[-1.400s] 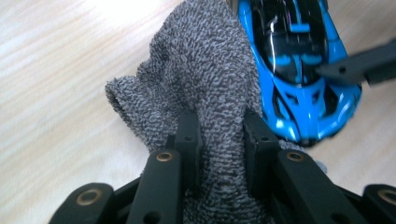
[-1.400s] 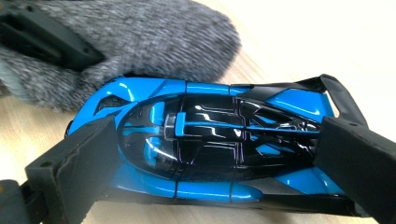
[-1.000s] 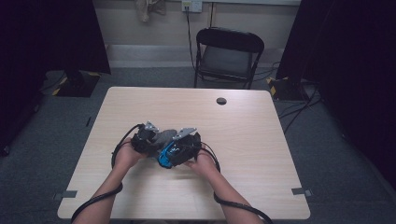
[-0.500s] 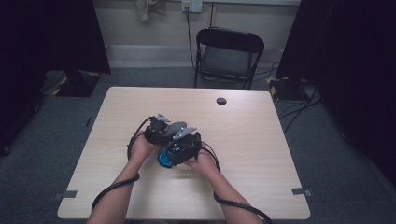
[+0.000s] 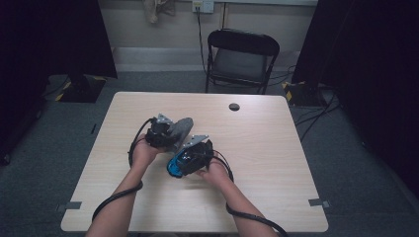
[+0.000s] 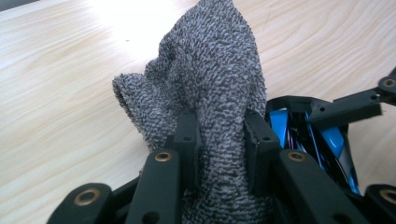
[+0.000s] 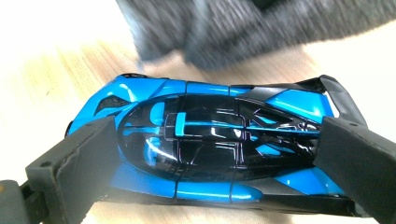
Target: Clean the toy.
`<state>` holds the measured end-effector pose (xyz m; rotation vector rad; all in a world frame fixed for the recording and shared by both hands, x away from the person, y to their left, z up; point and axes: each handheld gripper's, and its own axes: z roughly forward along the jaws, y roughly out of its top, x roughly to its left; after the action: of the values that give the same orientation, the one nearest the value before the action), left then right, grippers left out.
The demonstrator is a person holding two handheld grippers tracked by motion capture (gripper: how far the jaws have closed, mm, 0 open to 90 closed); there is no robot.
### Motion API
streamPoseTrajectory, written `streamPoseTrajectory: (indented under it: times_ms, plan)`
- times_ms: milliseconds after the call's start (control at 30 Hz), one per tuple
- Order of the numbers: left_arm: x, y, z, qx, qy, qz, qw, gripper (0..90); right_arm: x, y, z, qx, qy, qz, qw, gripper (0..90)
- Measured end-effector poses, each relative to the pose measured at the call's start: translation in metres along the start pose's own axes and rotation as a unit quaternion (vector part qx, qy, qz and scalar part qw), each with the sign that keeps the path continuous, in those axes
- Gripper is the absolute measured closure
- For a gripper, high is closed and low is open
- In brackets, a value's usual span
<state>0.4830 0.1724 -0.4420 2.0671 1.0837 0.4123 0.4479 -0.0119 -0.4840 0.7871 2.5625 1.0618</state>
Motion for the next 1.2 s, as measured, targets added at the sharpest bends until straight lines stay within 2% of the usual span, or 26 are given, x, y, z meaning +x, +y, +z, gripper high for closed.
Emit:
streamPoseTrajectory:
  times_ms: [100, 267, 500, 567, 767, 967, 1033, 1100, 1200]
  plan:
    - [0.007, -0.004, -0.014, 0.003, 0.003, -0.003, 1.0, 70.8, 0.0, 0.0, 0.0, -0.001, -0.001, -0.001, 1.0, 0.0]
    - [0.014, -0.02, -0.035, 0.015, -0.001, -0.019, 0.9997, 71.3, 0.0, 0.0, 0.0, -0.001, 0.0, -0.001, 1.0, 0.0]
    - [0.016, -0.045, -0.055, 0.033, -0.005, -0.02, 0.9992, 71.6, 0.002, 0.0, 0.0, 0.0, 0.0, -0.002, 1.0, 0.0]
    - [0.015, -0.054, -0.059, 0.043, -0.008, -0.026, 0.9987, 71.6, 0.002, 0.0, 0.0, -0.001, 0.0, -0.001, 1.0, 0.0]
    - [0.008, -0.075, -0.068, 0.058, -0.011, -0.021, 0.998, 71.6, 0.002, 0.0, 0.0, 0.0, 0.001, -0.002, 1.0, 0.0]
    - [0.002, -0.092, -0.074, 0.064, -0.012, -0.032, 0.9973, 71.6, 0.003, 0.001, 0.0, 0.002, 0.0, -0.001, 1.0, 0.0]
    - [0.002, -0.095, -0.073, 0.073, -0.013, -0.039, 0.9965, 71.6, 0.002, 0.001, 0.0, 0.002, 0.0, -0.001, 1.0, 0.0]
    - [0.002, -0.097, -0.072, 0.069, -0.013, -0.045, 0.9965, 71.6, 0.003, 0.001, 0.0, 0.0, 0.001, -0.001, 1.0, 0.0]
    - [0.001, -0.096, -0.07, 0.072, -0.011, -0.044, 0.9964, 71.7, 0.003, 0.001, 0.0, 0.001, 0.0, -0.001, 1.0, 0.0]
